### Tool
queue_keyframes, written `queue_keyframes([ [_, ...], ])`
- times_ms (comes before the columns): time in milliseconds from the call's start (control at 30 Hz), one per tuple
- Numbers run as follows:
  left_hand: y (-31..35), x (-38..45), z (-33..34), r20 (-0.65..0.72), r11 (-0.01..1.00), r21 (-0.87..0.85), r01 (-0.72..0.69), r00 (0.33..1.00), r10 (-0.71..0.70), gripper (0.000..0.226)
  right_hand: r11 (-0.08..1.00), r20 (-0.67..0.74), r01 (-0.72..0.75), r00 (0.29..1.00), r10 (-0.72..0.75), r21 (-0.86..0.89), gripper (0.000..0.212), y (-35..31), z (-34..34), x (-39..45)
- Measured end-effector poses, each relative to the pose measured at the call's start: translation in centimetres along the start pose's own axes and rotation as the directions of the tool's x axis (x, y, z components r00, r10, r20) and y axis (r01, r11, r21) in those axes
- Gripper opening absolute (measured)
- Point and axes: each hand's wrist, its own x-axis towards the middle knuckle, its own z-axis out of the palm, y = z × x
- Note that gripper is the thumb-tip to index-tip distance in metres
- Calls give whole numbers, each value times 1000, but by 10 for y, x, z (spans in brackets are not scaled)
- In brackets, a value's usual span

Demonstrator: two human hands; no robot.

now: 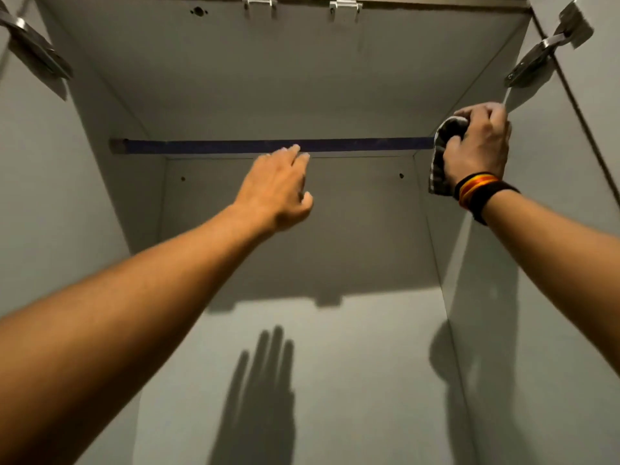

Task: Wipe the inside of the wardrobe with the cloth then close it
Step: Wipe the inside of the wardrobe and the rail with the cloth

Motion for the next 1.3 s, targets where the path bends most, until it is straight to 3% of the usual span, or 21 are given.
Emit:
queue_keyframes([
  [167,-17,56,22,-73,992,100,82,995,-75,62,982,80,129,990,-118,-139,39,19,44,45],
  [267,-24,73,34,-71,981,145,125,991,-116,45,971,149,88,987,-56,-223,58,28,67,59],
  [333,-27,79,43,-62,979,129,155,987,-148,36,954,166,70,986,-22,-290,52,37,81,61],
  [433,-30,83,57,-103,981,72,181,980,-173,34,923,150,211,974,-170,-321,29,60,97,59],
  [633,-28,90,72,-250,976,9,218,945,-209,34,885,188,405,910,-369,-229,37,94,114,44],
  [767,-30,95,65,-250,982,-7,188,951,-184,28,885,207,410,906,-369,-219,41,55,122,32],
  [867,-31,97,57,-254,977,-54,208,943,-215,23,834,259,547,819,-512,-80,35,-17,140,-5],
  [933,-28,96,52,-354,978,-80,191,912,-207,24,802,252,597,771,-584,33,32,-73,148,-29],
  [1033,-21,99,49,-470,993,-52,106,875,-118,48,836,361,538,762,-537,106,25,-122,148,-45],
  [1133,-17,104,48,-317,988,-136,78,941,-118,49,847,383,522,765,-518,104,28,-113,147,-36],
  [1233,-12,105,46,-144,987,-139,83,984,-103,31,872,457,483,759,-463,80,65,-83,142,-20],
  [1300,-3,107,43,-88,996,-56,76,993,-81,32,871,507,491,745,-434,25,85,-65,139,-9],
])
